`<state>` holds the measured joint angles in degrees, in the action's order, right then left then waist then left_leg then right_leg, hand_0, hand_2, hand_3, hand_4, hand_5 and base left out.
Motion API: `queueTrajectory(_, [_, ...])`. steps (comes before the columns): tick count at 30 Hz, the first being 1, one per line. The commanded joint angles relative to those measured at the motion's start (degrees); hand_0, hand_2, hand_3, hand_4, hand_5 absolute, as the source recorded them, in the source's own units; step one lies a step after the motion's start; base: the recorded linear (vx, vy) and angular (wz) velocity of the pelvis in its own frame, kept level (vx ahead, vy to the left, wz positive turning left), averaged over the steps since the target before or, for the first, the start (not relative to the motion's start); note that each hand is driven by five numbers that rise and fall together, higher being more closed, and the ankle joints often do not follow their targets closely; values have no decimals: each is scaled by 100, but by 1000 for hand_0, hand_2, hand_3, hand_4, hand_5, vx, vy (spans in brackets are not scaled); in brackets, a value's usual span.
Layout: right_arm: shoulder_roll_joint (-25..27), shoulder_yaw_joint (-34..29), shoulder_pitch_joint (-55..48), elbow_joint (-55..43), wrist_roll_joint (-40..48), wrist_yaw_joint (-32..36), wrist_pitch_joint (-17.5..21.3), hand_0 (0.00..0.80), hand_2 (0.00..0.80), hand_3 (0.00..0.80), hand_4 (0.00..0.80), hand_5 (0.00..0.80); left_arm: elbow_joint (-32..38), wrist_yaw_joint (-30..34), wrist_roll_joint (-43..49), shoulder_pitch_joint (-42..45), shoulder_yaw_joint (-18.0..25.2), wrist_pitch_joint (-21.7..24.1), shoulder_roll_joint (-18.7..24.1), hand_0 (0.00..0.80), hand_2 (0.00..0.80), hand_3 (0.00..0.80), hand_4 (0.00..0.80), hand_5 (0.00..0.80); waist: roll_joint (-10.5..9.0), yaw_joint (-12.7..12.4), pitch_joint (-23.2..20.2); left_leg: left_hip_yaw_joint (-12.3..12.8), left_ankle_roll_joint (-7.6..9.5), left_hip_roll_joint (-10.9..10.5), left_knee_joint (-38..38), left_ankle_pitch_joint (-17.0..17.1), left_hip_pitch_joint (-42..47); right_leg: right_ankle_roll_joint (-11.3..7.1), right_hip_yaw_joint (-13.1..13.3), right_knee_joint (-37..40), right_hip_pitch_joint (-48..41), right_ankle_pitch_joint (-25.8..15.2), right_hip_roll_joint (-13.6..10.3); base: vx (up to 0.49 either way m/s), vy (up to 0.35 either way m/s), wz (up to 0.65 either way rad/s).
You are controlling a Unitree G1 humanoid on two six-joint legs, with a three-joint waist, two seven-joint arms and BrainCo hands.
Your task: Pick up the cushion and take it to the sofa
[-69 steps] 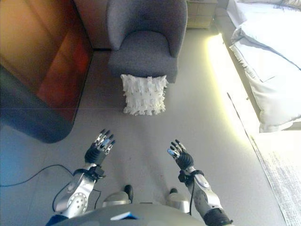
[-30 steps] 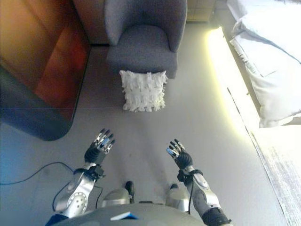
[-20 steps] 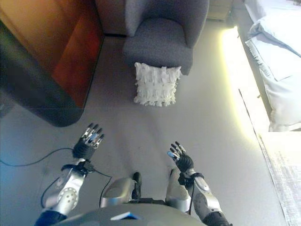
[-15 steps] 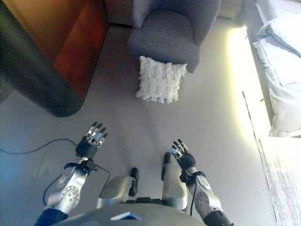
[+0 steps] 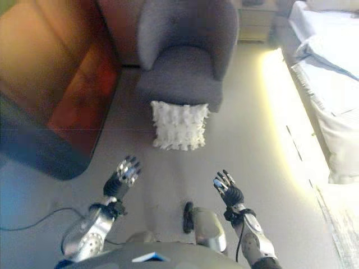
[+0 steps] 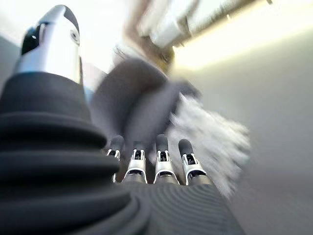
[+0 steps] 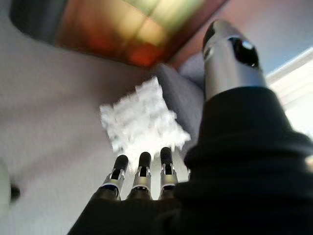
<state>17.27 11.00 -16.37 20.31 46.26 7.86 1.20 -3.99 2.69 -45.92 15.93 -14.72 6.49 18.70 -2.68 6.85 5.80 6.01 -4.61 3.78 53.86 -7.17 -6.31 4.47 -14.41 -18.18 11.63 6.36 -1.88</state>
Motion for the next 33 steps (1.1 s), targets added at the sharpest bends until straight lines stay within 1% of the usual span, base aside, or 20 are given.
queueTrajectory(1, [116, 67, 309, -276, 152, 254, 410, 0, 0, 0, 0, 0, 222, 0, -178, -162, 167, 223, -4, 0, 0, 0, 0, 0, -129, -104, 249, 418, 246, 32, -879, 724, -36, -456, 557, 939, -730, -466, -233, 292, 86, -32])
queueTrajectory(2, [133, 80, 404, -286, 165, 264, 405, 0, 0, 0, 0, 0, 211, 8, -215, -130, 195, 345, 7, 0, 0, 0, 0, 0, -102, -179, 341, 410, 300, 90, -1612, 729, -200, -471, 825, 918, -834, -366, -167, 271, 108, -46])
queueTrajectory(3, [122, 87, 438, -305, 148, 237, 403, 0, 0, 0, 0, 0, 228, 14, -239, -116, 221, 377, 10, 0, 0, 0, 0, 0, -87, -215, 377, 407, 333, 87, -1945, 714, -265, -492, 930, 911, -857, -327, -152, 358, 166, -68])
queueTrajectory(4, [111, 94, 454, -360, 134, 173, 390, 0, 0, 0, 0, 0, 253, 34, -265, -90, 275, 397, 16, 0, 0, 0, 0, 0, -22, -283, 426, 320, 288, 111, -2706, 852, -297, -539, 1057, 874, -910, -241, -89, 310, 172, -79])
queueTrajectory(6, [118, 94, 426, -455, 130, 148, 366, 0, 0, 0, 0, 0, 299, 102, -322, -48, 368, 379, 19, 0, 0, 0, 0, 0, 82, -395, 451, 50, 141, 154, -3717, 1124, -382, -625, 1224, 850, -993, -136, 4, 362, 168, -76])
queueTrajectory(7, [117, 89, 373, -499, 117, 172, 352, 0, 0, 0, 0, 0, 342, 138, -320, -8, 447, 361, 8, 0, 0, 0, 0, 0, 161, -494, 468, -142, 6, 223, -4428, 1303, -415, -697, 1320, 821, -1127, -12, 54, 403, 138, -52])
queueTrajectory(9, [106, 74, 294, -506, 133, 225, 325, 0, 0, 0, 0, 0, 383, 190, -302, 72, 520, 348, -24, 0, 0, 0, 0, 0, 237, -621, 466, -291, -154, 380, -5315, 1561, -435, -771, 1496, 846, -1455, 166, 66, 500, 130, -38])
queueTrajectory(11, [73, 6, 235, -480, 154, 298, 279, 0, 0, 0, 0, 0, 382, 248, -298, 124, 601, 291, -69, 0, 0, 0, 0, 0, 273, -689, 430, -131, -200, 488, -5750, 1645, -488, -840, 1593, 928, -1852, 363, 10, 510, 122, -45])
queueTrajectory(15, [13, 6, 165, -558, 56, 307, 269, 0, 0, 0, 0, 0, 339, 275, -321, 101, 609, 286, -88, 0, 0, 0, 0, 0, 359, -715, 349, 284, -221, 575, -5867, 1745, -657, -928, 1477, 898, -2296, 722, -154, 455, 164, -34])
queueTrajectory(17, [-35, 66, 201, -576, 10, 283, 267, 0, 0, 0, 0, 0, 333, 288, -421, 74, 652, 269, -42, 0, 0, 0, 0, 0, 352, -749, 309, 315, -134, 468, -5751, 1647, -582, -1018, 1384, 813, -2390, 740, -327, 479, 218, -18])
queueTrajectory(18, [-74, 141, 249, -569, -1, 194, 264, 0, 0, 0, 0, 0, 303, 294, -444, 55, 645, 276, 12, 0, 0, 0, 0, 0, 339, -785, 281, 227, -75, 372, -5624, 1591, -536, -1091, 1308, 679, -2388, 639, -467, 462, 214, -31])
queueTrajectory(20, [-145, 169, 316, -511, -43, 109, 205, 0, 0, 0, 0, 0, 241, 246, -343, 29, 625, 310, 64, 0, 0, 0, 0, 0, 282, -844, 248, 82, 98, 153, -5308, 1384, -605, -1226, 1261, 397, -2379, 388, -719, 422, 202, -34])
queueTrajectory(21, [-213, 201, 371, -487, -73, 104, 150, 0, 0, 0, 0, 0, 222, 231, -326, -14, 614, 330, 107, 0, 0, 0, 0, 0, 213, -907, 195, 68, 259, -26, -5035, 1229, -672, -1329, 1189, 83, -2401, 34, -991, 386, 202, -42])
queueTrajectory(22, [-246, 230, 375, -487, -113, 140, 175, 0, 0, 0, 0, 0, 245, 249, -341, -45, 612, 314, 127, 0, 0, 0, 0, 0, 176, -958, 149, 113, 378, -135, -4911, 1125, -688, -1340, 1096, -206, -2351, -329, -1180, 440, 275, -45])
queueTrajectory(23, [-302, 261, 342, -488, -270, 169, 270, 0, 0, 0, 0, 0, 295, 280, -329, -67, 607, 271, 140, 0, 0, 0, 0, 0, 146, -1012, 96, 166, 559, -314, -4816, 989, -641, -1327, 969, -841, -2166, -820, -1444, 352, 272, -26])
queueTrajectory(26, [-462, 302, 318, -480, -261, -63, 424, 0, 0, 0, 0, 0, 292, 215, -67, -86, 587, 118, 157, 0, 0, 0, 0, 0, 128, -998, 137, 220, 795, -665, -4575, 594, -340, -1329, 970, -2694, -1446, -1225, -1932, 405, 331, 17])
queueTrajectory(28, [-484, 343, 297, -489, -293, -134, 440, 0, 0, 0, 0, 0, 250, 163, -25, -167, 602, 160, 152, 0, 0, 0, 0, 0, 170, -944, 215, 308, 843, -718, -4455, 412, -144, -1232, 940, -2840, -916, -1288, -1995, 341, 216, 11])
queueTrajectory(30, [-466, 343, 288, -485, -290, -138, 421, 0, 0, 0, 0, 0, 275, 161, -33, -213, 618, 188, 152, 0, 0, 0, 0, 0, 174, -912, 266, 301, 826, -728, -4444, 370, -30, -1170, 861, -2565, -740, -1147, -1913, 257, 58, 9])
queueTrajectory(32, [-448, 237, 264, -405, -294, -52, 352, 0, 0, 0, 0, 0, 278, 167, -8, -213, 720, 282, 193, 0, 0, 0, 0, 0, 206, -839, 386, 216, 764, -697, -4496, 380, 202, -1034, 651, -1285, -386, -1038, -1584, 302, -86, 11])
queueTrajectory(33, [-441, 205, 260, -380, -256, -18, 312, 0, 0, 0, 0, 0, 249, 125, -22, -192, 741, 344, 205, 0, 0, 0, 0, 0, 148, -776, 462, 170, 723, -716, -4484, 279, 342, -1097, 628, -553, -280, -1063, -1452, 324, -163, -6])
